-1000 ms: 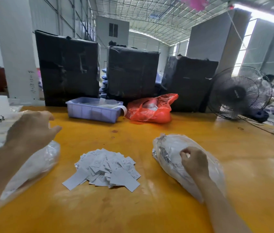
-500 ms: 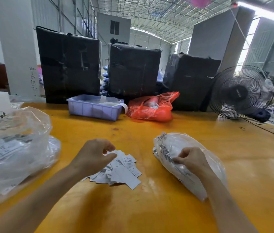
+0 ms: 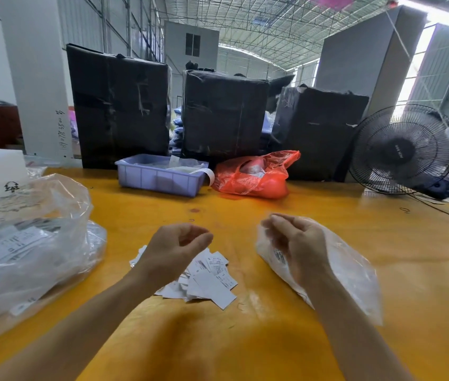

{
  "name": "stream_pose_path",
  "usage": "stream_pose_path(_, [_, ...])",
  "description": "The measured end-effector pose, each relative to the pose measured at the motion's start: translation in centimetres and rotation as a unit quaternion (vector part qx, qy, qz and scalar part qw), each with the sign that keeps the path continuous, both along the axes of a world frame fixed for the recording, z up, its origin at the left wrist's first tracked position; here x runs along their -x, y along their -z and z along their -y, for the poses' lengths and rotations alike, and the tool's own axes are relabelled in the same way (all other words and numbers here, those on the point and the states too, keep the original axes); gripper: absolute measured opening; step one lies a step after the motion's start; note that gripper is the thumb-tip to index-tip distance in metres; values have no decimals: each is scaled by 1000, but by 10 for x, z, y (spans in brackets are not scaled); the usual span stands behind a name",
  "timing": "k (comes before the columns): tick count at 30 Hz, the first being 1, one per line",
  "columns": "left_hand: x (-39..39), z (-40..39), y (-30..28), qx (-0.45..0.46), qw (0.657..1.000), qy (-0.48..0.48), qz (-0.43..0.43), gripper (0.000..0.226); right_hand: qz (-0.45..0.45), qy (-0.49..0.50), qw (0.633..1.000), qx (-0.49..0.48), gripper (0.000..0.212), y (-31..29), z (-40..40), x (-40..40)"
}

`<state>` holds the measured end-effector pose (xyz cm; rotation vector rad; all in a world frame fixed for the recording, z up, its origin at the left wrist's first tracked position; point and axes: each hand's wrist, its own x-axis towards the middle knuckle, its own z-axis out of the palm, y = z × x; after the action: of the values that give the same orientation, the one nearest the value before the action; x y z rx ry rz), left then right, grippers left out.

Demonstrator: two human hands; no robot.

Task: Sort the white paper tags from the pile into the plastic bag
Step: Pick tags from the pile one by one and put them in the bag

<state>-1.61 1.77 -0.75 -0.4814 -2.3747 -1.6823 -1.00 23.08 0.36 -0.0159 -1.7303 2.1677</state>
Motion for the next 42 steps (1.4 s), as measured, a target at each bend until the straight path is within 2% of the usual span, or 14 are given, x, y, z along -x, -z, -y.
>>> stream_pose_path(3, [-2, -3, -2, -126, 980, 46, 145, 55, 38, -122, 990, -52, 7, 10, 33, -6])
stream_pose_path(6, [-3, 2, -2, -146, 949, 118, 254, 62, 25, -150, 983, -98, 9, 18, 49, -8])
stream_pose_path(8, [-4, 6, 0, -116, 947, 154, 256, 46, 25, -150, 981, -117, 9, 22, 53, -9])
stream_pose_path(11, [-3, 8, 6, -114, 955, 115, 247, 11, 57, -160, 981, -96, 20, 24, 56, -9])
stream_pose_path(16, [0, 11, 6, -110, 962, 66, 243, 6, 87, -187, 977, -51, 51, 20, 51, -8])
stream_pose_path(19, [-2, 10, 6, -109, 961, 61, 247, 13, 54, -164, 976, -129, 38, 25, 52, -8])
stream_pose_path(22, [-2, 7, 8, -149, 952, 58, 261, 37, 31, -146, 979, -138, 19, 28, 56, -9])
stream_pose_path(25, [3, 7, 9, -185, 955, 21, 232, 19, 37, -84, 979, -180, 4, 29, 52, -4])
stream_pose_path(27, [6, 11, 9, -194, 957, -10, 213, 10, 53, -8, 928, -370, 14, 33, 44, 1])
stream_pose_path(29, [9, 16, 12, -204, 956, -26, 211, 10, 99, -23, 848, -520, 33, 38, 42, 0])
stream_pose_path(33, [10, 19, 15, -214, 950, -39, 223, 15, 147, -77, 790, -590, 61, 45, 54, -1])
stream_pose_path(38, [12, 21, 17, -225, 949, -43, 217, 16, 127, -98, 838, -521, 33, 43, 56, -3])
stream_pose_path(40, [12, 22, 18, -226, 949, -47, 215, 13, 124, -120, 876, -450, 18, 36, 50, -6])
stream_pose_path(42, [13, 23, 18, -234, 947, -52, 215, 10, 76, -142, 923, -349, 20, 29, 46, -9])
